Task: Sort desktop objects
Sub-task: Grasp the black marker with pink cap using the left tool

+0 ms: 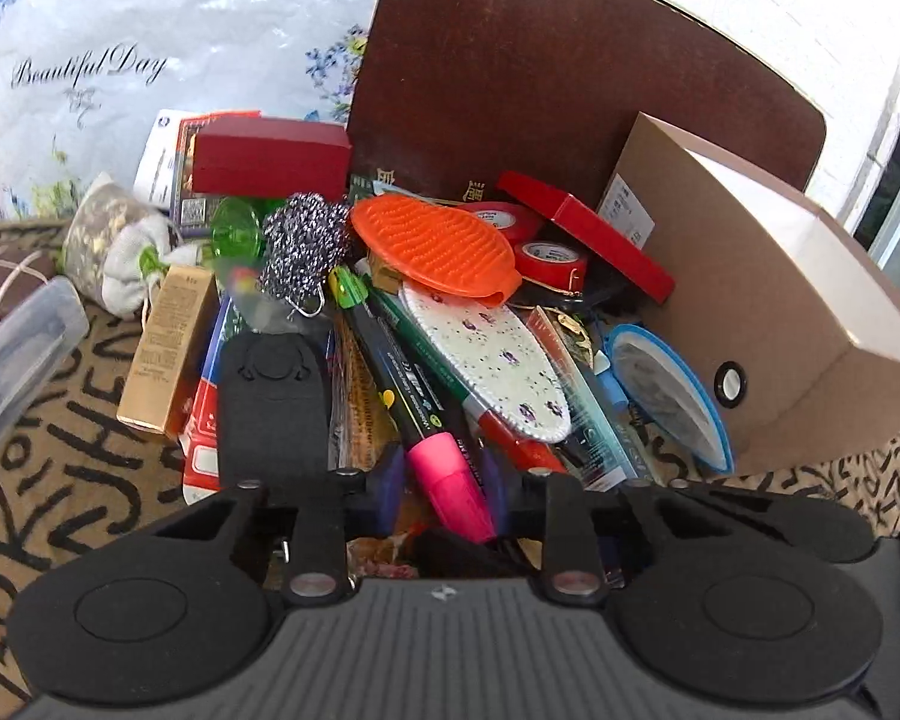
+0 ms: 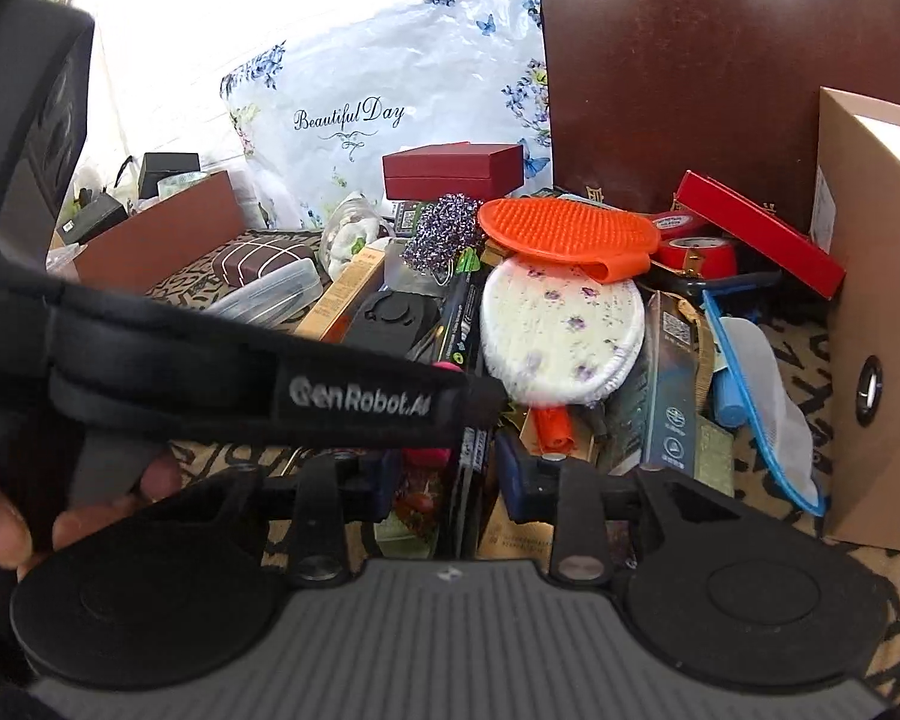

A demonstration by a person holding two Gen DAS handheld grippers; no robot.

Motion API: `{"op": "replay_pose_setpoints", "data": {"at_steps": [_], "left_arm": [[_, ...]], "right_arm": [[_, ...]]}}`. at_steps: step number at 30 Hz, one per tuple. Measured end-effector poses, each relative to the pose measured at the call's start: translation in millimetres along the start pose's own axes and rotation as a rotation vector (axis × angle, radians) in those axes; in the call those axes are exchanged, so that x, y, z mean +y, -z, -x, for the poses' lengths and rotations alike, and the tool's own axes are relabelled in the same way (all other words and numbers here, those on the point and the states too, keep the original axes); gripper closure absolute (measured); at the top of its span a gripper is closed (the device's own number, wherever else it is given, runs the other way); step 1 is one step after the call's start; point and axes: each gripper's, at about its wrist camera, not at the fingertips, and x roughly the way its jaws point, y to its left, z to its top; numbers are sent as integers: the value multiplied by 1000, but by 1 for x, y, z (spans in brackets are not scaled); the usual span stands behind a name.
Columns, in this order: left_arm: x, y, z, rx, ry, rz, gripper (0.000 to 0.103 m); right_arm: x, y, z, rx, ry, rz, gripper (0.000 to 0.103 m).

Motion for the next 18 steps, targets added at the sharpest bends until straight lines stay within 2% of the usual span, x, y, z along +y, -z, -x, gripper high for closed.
{"op": "replay_pose_setpoints", "data": {"at_steps": [9,18], "left_arm": [[-5,14,22,9,39,0,79],[-17,56,61,53,94,-6,81]], "right_arm": [[0,5,9,49,-45,-45,74],[21,35,48,133,-90,-9,81]]}}
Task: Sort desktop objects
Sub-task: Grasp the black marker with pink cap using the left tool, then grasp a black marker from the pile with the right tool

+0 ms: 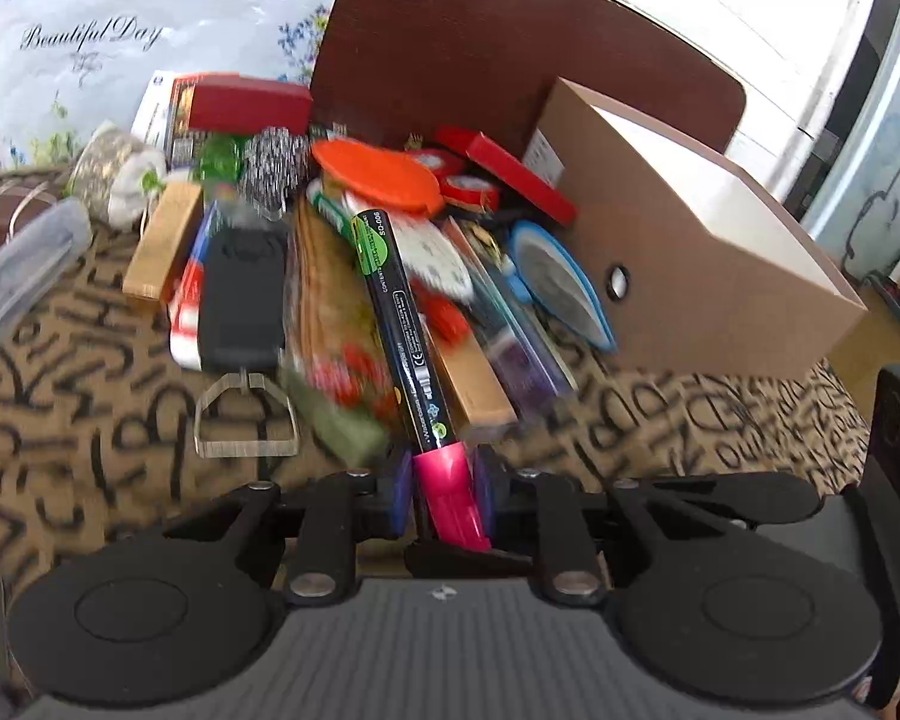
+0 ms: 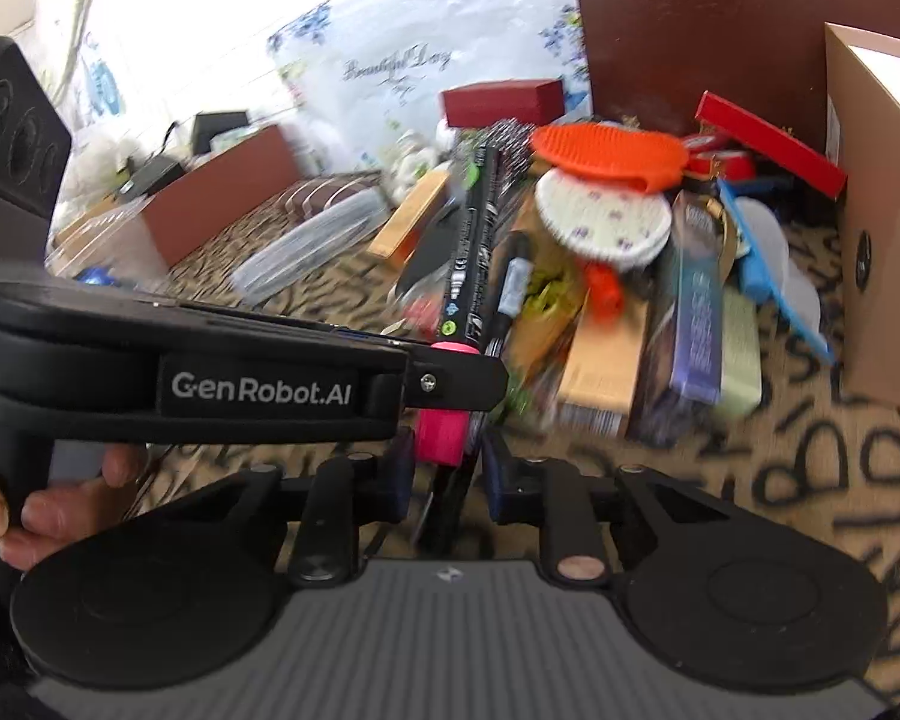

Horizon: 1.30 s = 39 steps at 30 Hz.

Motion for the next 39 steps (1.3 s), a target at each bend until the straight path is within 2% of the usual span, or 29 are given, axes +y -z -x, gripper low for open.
{"op": "replay_pose_setpoints", "data": {"at_steps": [6,10,13,14,15,18,20,22,24,32,36,39], "left_arm": [[-6,32,22,24,23,43,81],[-11,49,27,43,13,43,80],[-5,53,24,59,-16,73,79],[-2,53,25,54,-33,81,79],[0,53,25,46,-54,83,79],[8,49,25,35,-72,102,78],[9,47,25,26,-98,107,73],[8,47,23,24,-127,95,56],[6,47,21,31,-128,80,52],[20,43,17,17,-126,131,54],[35,40,24,0,-155,169,57],[42,40,26,4,-173,179,58]], "right_arm": [[16,26,23,36,-34,15,82],[25,42,31,56,-34,25,79],[30,48,34,49,-13,35,63],[30,47,35,41,8,36,53],[32,47,37,35,31,39,52],[31,44,38,34,95,41,50],[28,43,39,32,158,31,49],[26,41,39,20,229,34,49],[22,38,41,-10,261,36,49],[20,27,29,-31,308,55,49],[25,20,24,-41,273,53,49],[27,11,10,-45,281,55,50]]}}
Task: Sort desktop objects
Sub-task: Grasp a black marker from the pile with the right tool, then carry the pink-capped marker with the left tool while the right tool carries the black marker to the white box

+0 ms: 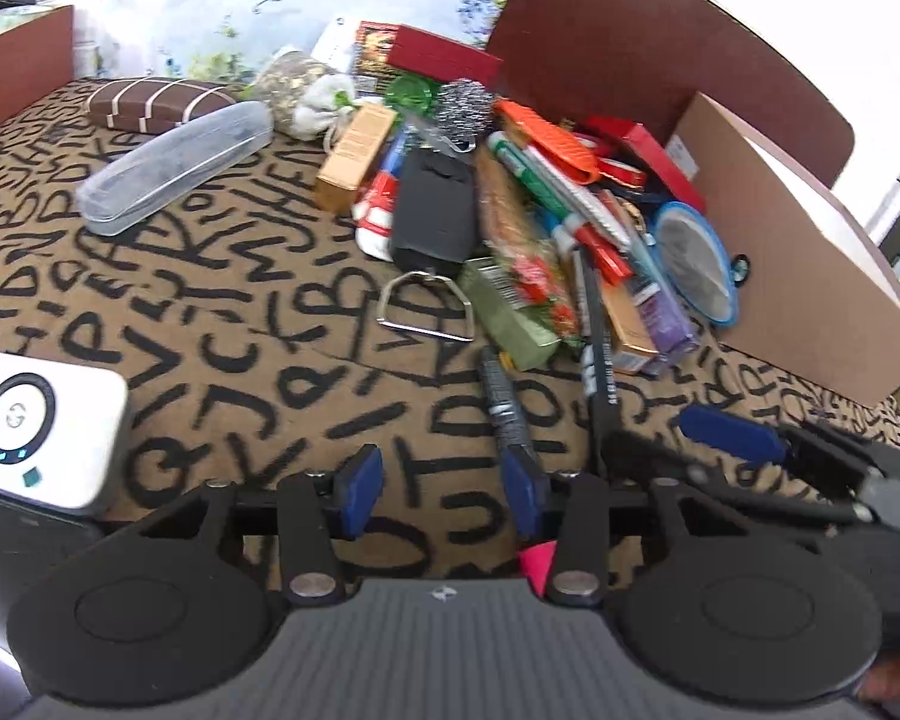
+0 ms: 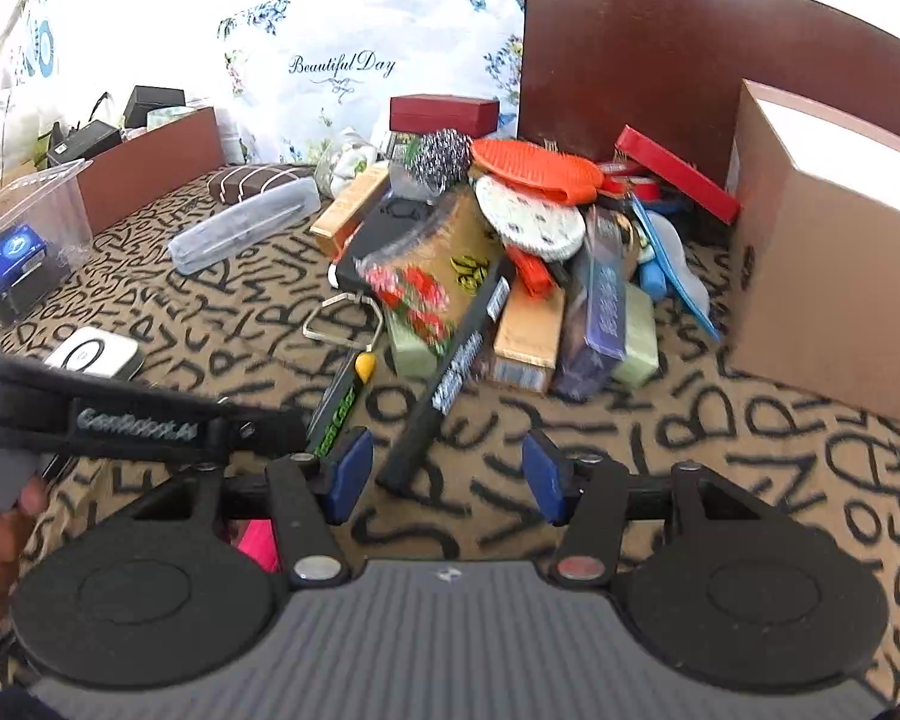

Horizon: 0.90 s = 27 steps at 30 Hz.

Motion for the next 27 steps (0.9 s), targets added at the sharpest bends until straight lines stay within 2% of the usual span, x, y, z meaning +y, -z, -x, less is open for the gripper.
{"op": "replay_pose_setpoints", "data": {"at_steps": [1,3,5,6,9,15,17,18,19,22,27], "left_arm": [[2,1,0,3,5,3,58],[1,2,2,7,25,4,58],[-2,3,4,13,55,-7,57],[-6,3,4,15,68,-16,56],[-21,6,-1,32,93,-54,56],[-37,10,-9,32,59,-125,57],[-35,9,-11,30,47,-128,66],[-35,9,-12,29,27,-135,78],[-34,8,-12,30,16,-138,82],[-32,3,-13,39,21,-121,82],[-38,1,-17,39,4,-146,81]], "right_arm": [[0,-2,-7,12,-4,-10,51],[-3,-4,-19,32,-39,-42,66],[-8,-1,-28,49,-48,-83,74],[-11,1,-28,45,-58,-97,83],[-21,5,-19,52,-61,-106,90],[-33,21,10,108,-80,-75,91],[-30,27,20,126,-82,-31,91],[-28,29,24,126,-81,-18,90],[-27,29,25,125,-80,-12,90],[-27,24,22,105,-75,-5,89],[-23,13,11,105,-75,15,88]]}}
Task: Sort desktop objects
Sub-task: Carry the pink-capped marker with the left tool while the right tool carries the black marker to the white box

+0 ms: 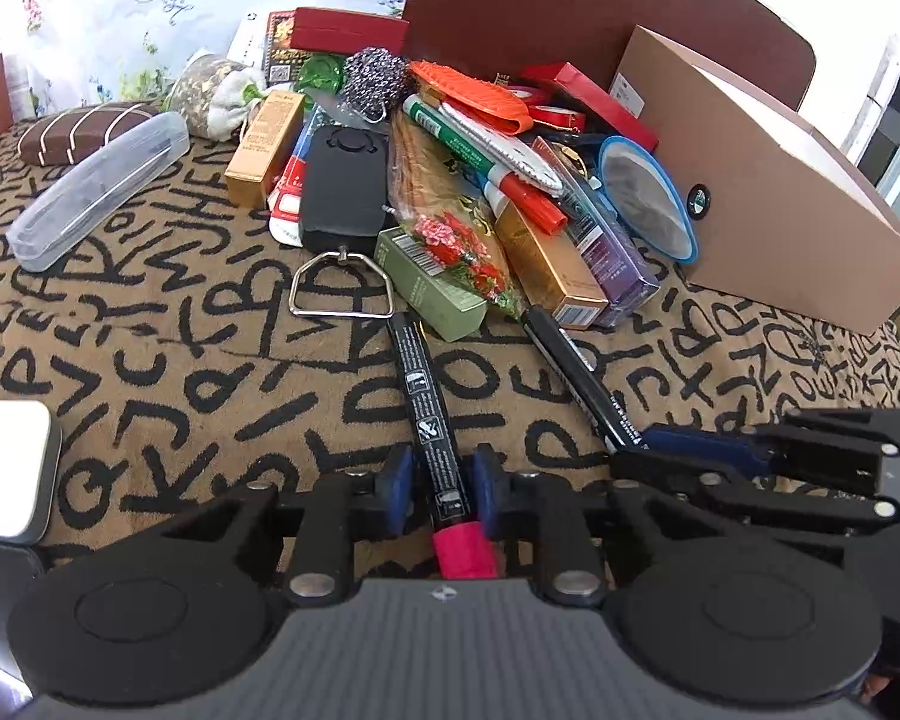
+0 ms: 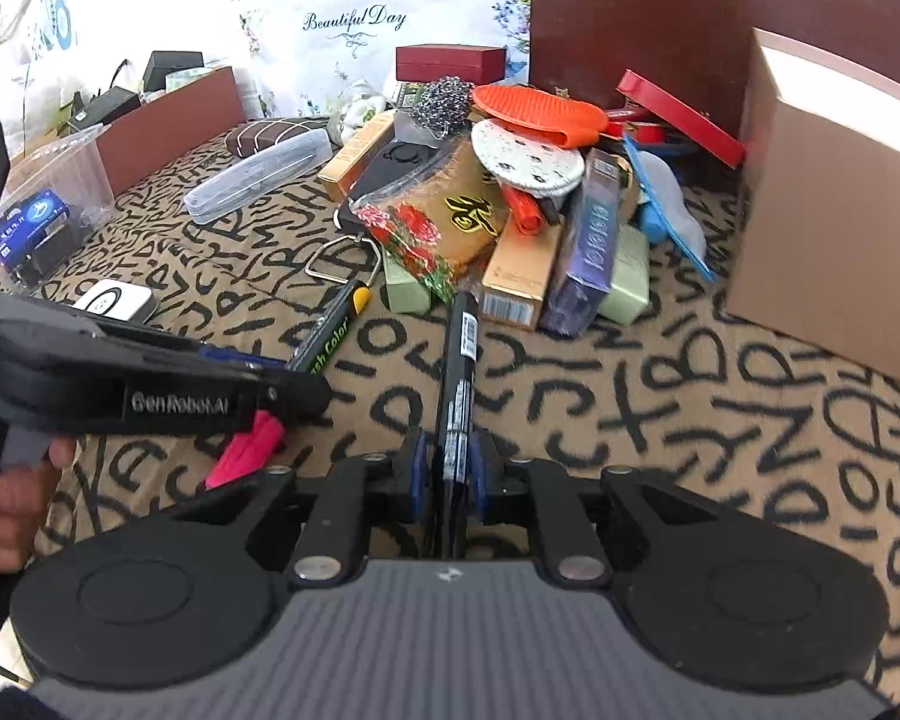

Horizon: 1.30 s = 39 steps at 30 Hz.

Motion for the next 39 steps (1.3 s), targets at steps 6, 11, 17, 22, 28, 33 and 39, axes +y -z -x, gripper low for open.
{"op": "replay_pose_setpoints", "data": {"at_steps": [6,11,17,22,28,33,39], "left_arm": [[-5,-2,-4,-6,-11,-29,83],[-8,-3,-9,-16,-30,-45,83],[-10,0,7,-24,1,-8,88],[-25,-3,29,-71,41,-35,88],[-48,-26,56,-155,107,-76,88],[-83,-62,70,-222,188,-124,88],[-135,-113,79,-310,260,-180,88]], "right_arm": [[-2,-5,-14,32,-9,-15,86],[-3,-8,-21,31,-15,-16,87],[-6,-4,-3,-6,-61,-46,91],[-8,-7,22,-61,-72,-48,91],[-23,-19,61,-172,-54,-71,91],[-48,-39,94,-268,3,-85,91],[-89,-66,128,-368,95,-107,91]]}}
